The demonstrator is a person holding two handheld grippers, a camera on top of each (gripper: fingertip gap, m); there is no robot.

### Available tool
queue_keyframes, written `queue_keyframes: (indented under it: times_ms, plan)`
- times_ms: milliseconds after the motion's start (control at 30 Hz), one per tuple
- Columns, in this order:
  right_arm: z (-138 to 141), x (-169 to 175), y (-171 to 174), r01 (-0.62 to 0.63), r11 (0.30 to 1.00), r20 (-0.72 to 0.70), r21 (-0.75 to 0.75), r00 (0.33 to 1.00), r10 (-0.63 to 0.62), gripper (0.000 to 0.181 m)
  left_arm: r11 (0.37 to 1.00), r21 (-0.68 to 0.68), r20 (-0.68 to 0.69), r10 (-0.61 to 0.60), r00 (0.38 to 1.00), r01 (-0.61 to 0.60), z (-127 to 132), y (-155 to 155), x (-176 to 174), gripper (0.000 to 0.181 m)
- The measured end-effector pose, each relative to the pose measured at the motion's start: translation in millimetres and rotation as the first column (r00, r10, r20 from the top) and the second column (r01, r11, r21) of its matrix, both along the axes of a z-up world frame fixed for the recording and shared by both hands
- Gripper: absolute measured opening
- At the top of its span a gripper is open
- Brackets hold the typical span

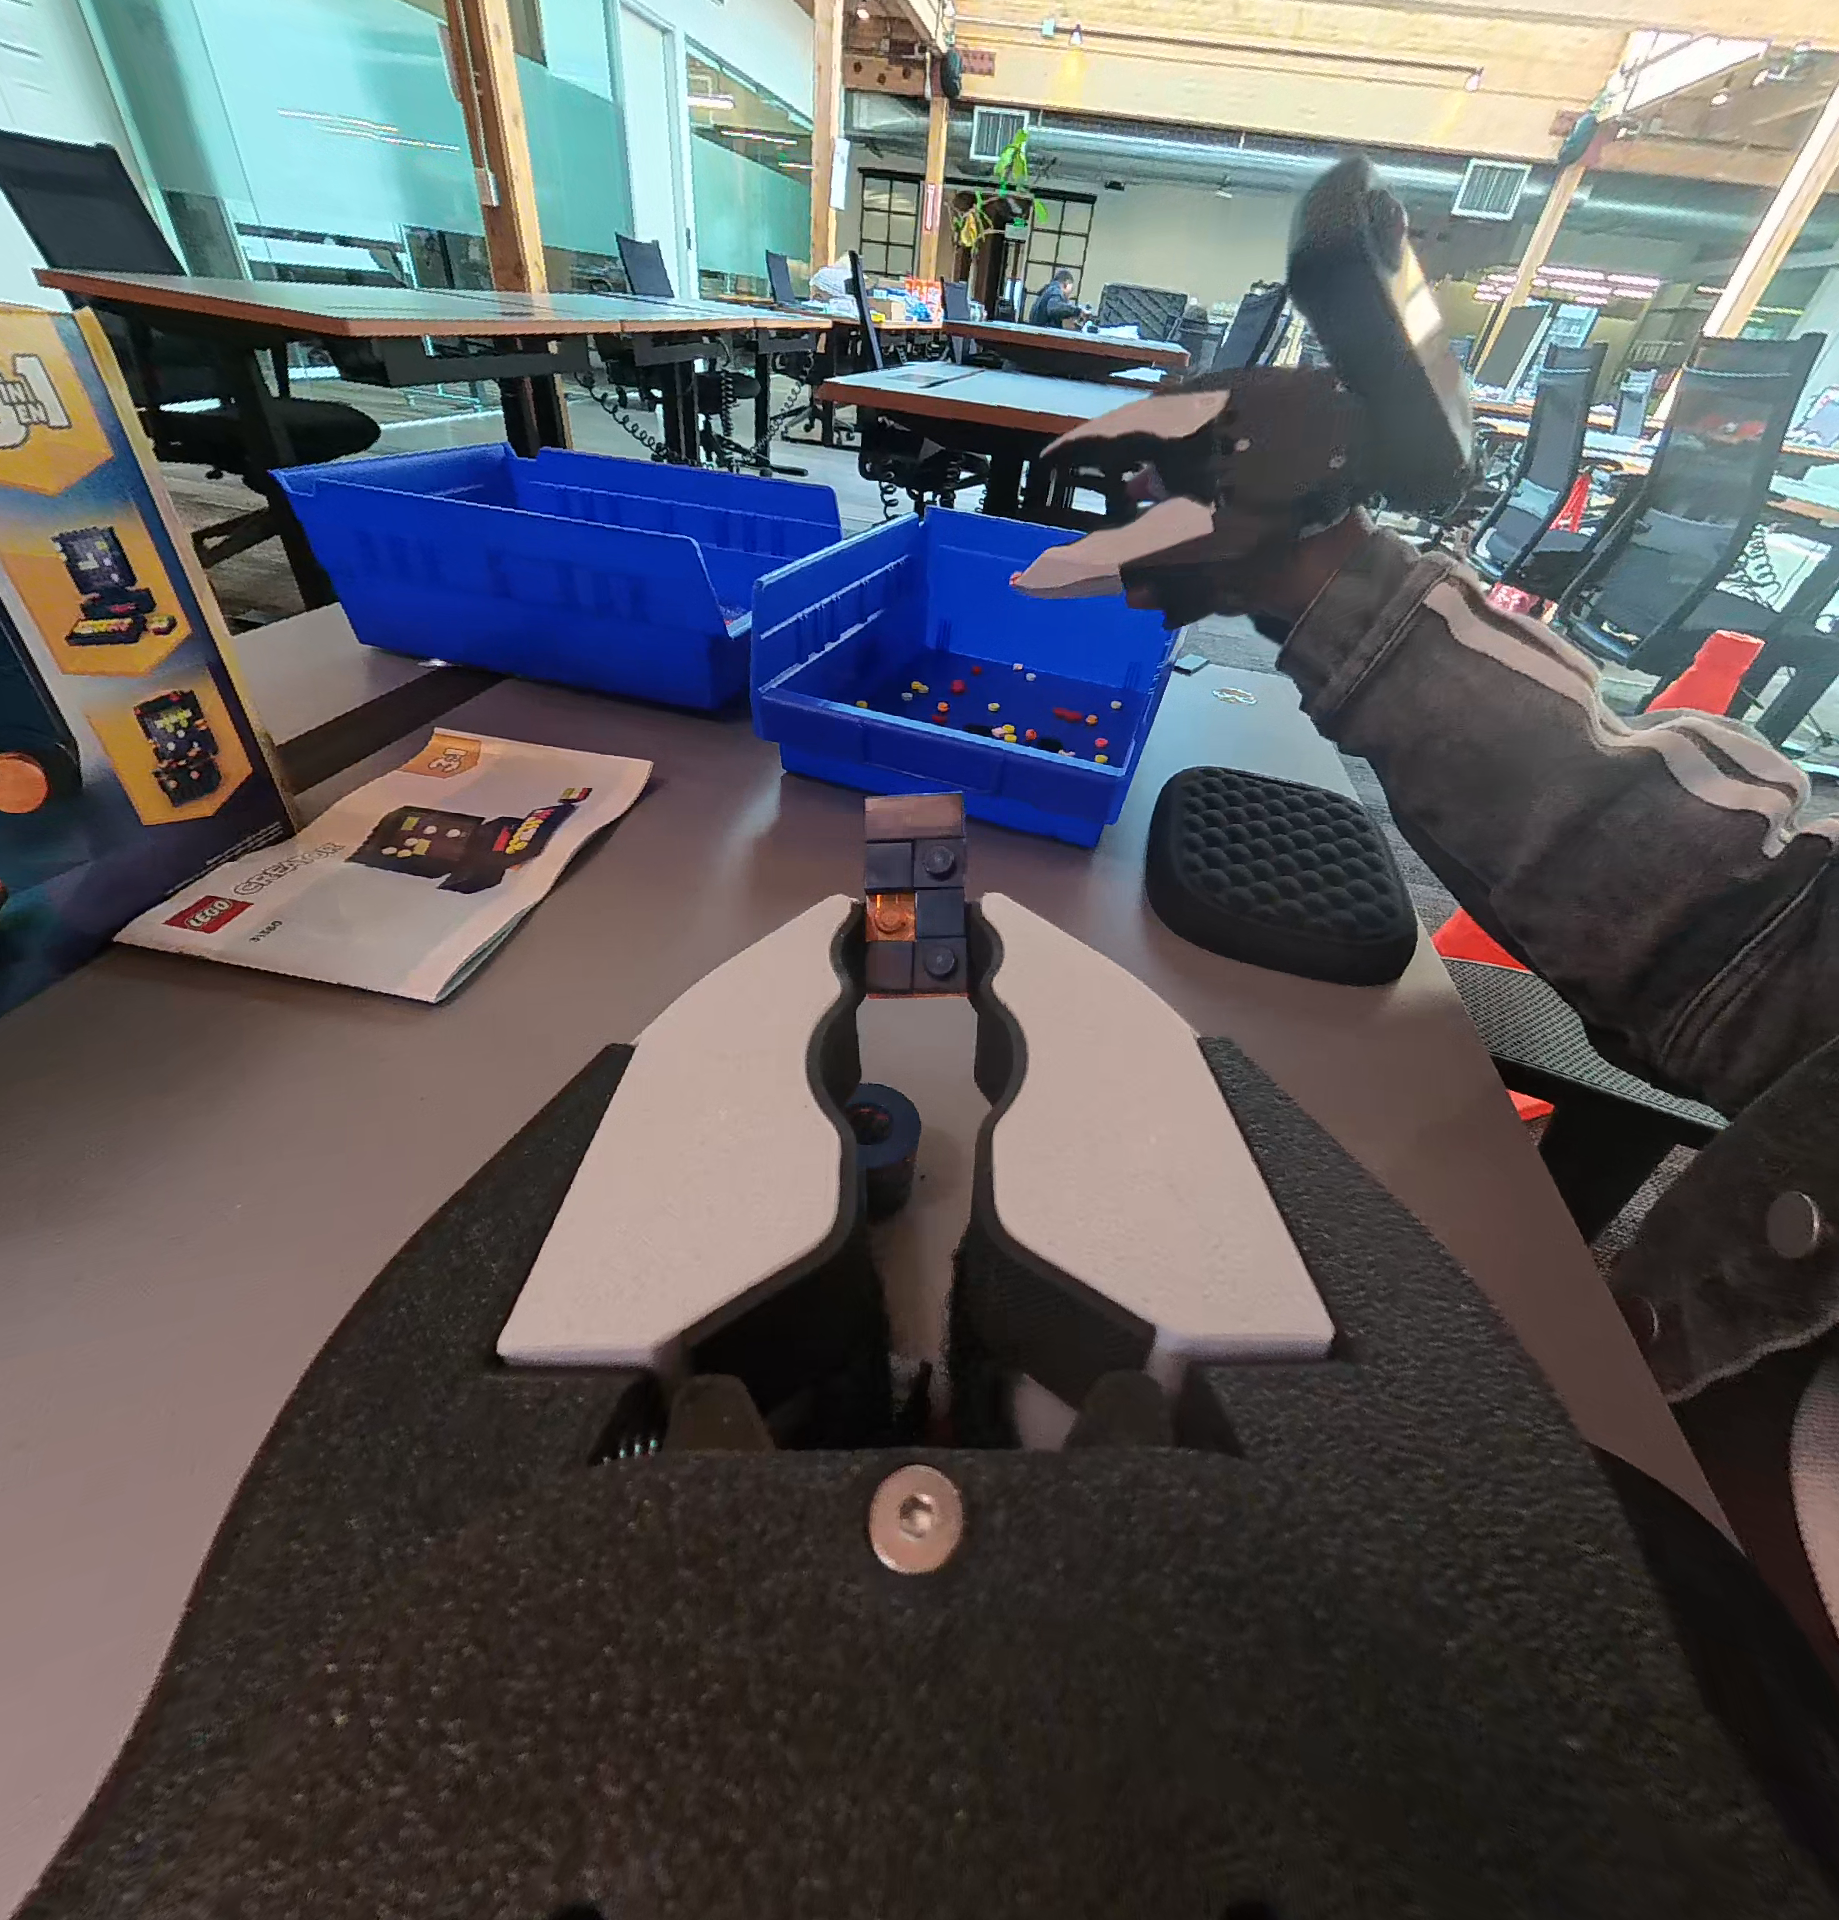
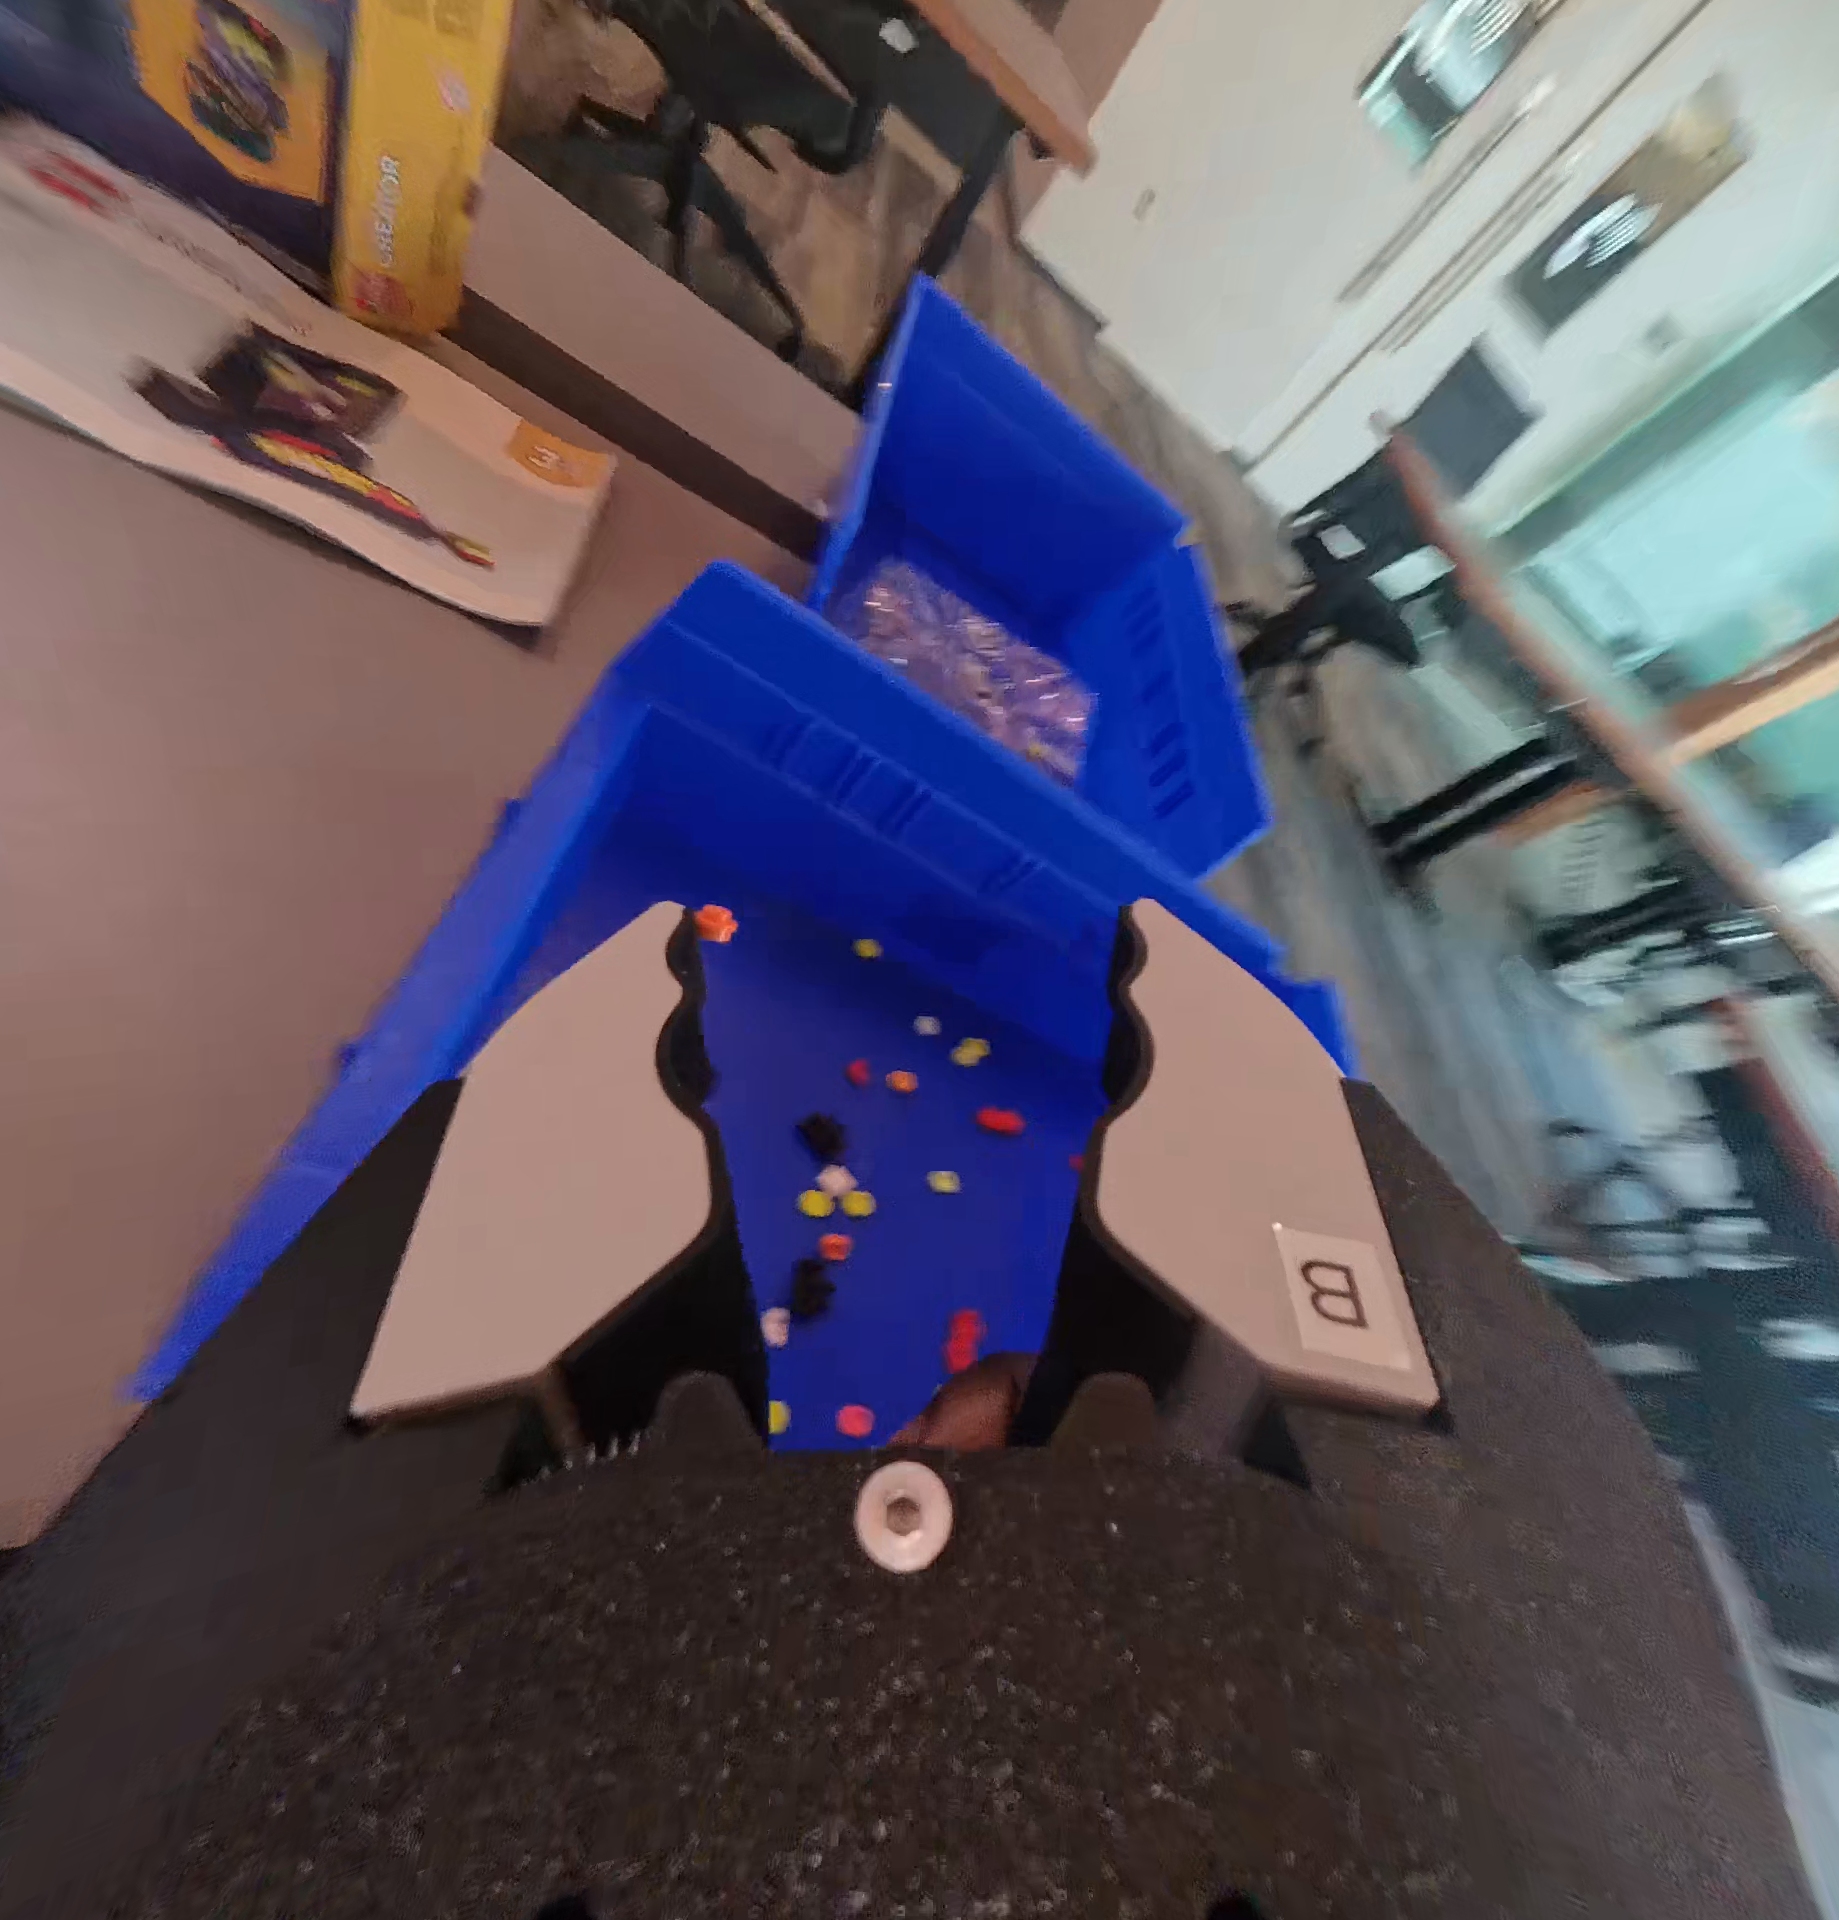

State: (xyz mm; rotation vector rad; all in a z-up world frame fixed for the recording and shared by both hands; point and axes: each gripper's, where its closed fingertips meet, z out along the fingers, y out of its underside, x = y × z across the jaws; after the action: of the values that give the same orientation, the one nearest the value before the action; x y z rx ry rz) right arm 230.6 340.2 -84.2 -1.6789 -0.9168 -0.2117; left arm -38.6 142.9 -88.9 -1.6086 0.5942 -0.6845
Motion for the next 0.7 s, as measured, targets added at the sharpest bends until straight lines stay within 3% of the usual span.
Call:
queue_keyframes:
  times_ms: [67, 167, 267, 333, 400, 500, 700]
  plan:
    - [4.6, 9.2, 1.3, 0.043, 0.995, 0.119, 0.088, 0.991, -0.054, 0.073, 1.000, 0.003, -0.001, 0.005, 1.000, -0.005, 0.2, 0.5, -0.9, 0.017]
    - [2.6, 14.2, 0.1, 0.058, 0.996, 0.093, 0.065, 0.994, -0.064, 0.072, 1.000, -0.001, -0.002, 0.004, 1.000, -0.004, -0.9, 0.6, -1.0, 0.017]
    - [-12.6, 40.0, -1.3, 0.182, 0.975, -0.015, -0.129, 0.983, -0.186, 0.072, 1.000, -0.005, -0.004, 0.000, 1.000, 0.000, -2.4, 0.9, 0.2, 0.017]
    - [-34.4, 60.5, -9.3, 0.250, 0.893, -0.128, -0.376, 0.940, -0.317, 0.075, 1.000, -0.007, -0.008, -0.002, 1.000, 0.002, -3.3, 0.9, 1.0, 0.017]
    - [-48.5, 77.2, -15.6, 0.254, 0.813, -0.209, -0.524, 0.887, -0.412, 0.080, 1.000, -0.005, -0.013, 0.000, 1.000, 0.000, -3.4, 1.0, 1.2, 0.016]
    - [-55.8, 106.5, -22.5, 0.308, 0.768, -0.202, -0.561, 0.849, -0.488, 0.079, 1.000, -0.005, -0.011, -0.002, 1.000, 0.002, -3.7, 1.1, 1.8, 0.016]
    - [-43.1, 134.9, -27.9, 0.394, 0.755, -0.169, -0.523, 0.821, -0.546, 0.080, 1.000, -0.011, -0.015, -0.006, 1.000, 0.006, -5.7, 1.6, 4.0, 0.017]
